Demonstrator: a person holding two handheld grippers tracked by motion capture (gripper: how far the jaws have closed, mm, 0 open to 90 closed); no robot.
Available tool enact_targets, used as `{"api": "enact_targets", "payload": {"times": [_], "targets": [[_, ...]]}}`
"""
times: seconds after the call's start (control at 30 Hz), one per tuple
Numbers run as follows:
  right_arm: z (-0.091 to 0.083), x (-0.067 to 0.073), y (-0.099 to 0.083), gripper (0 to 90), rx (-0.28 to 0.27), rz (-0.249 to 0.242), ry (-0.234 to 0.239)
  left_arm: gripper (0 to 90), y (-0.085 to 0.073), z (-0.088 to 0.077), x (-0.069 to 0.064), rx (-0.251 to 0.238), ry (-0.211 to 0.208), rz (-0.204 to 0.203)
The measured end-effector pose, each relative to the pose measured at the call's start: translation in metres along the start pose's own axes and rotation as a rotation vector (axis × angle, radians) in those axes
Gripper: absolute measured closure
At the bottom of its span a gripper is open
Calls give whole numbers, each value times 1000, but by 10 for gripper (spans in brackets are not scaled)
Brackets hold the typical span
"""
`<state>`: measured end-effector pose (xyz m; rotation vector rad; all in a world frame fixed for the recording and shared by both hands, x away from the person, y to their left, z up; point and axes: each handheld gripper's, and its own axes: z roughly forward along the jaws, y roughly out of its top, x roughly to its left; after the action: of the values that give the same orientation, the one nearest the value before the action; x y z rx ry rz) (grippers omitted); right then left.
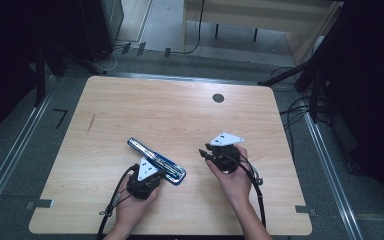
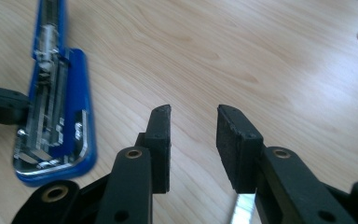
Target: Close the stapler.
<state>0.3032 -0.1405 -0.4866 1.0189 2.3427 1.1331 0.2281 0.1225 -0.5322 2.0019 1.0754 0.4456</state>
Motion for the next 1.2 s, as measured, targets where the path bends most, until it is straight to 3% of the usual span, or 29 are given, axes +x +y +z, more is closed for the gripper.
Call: {"api": "enact_targets", "payload": {"times": [0.03,0.07,0.37,0.57,0.83,1.2], "targets": [[0,0,0,666,0,0,0,900,0,0,0,0,0,0],[-1,-1,-5,692,26,34,-38,900,0,0,0,0,0,-2],[-1,-15,-31,734,36,165,-64,900,0,0,0,1,-1,2],[2,-22,-39,732,62,181,-86,900,0,0,0,1,4,4],[6,-20,-41,722,84,199,-118,900,0,0,1,1,-2,0],[8,-20,-45,702,102,218,-115,900,0,0,2,2,-8,-4]]}}
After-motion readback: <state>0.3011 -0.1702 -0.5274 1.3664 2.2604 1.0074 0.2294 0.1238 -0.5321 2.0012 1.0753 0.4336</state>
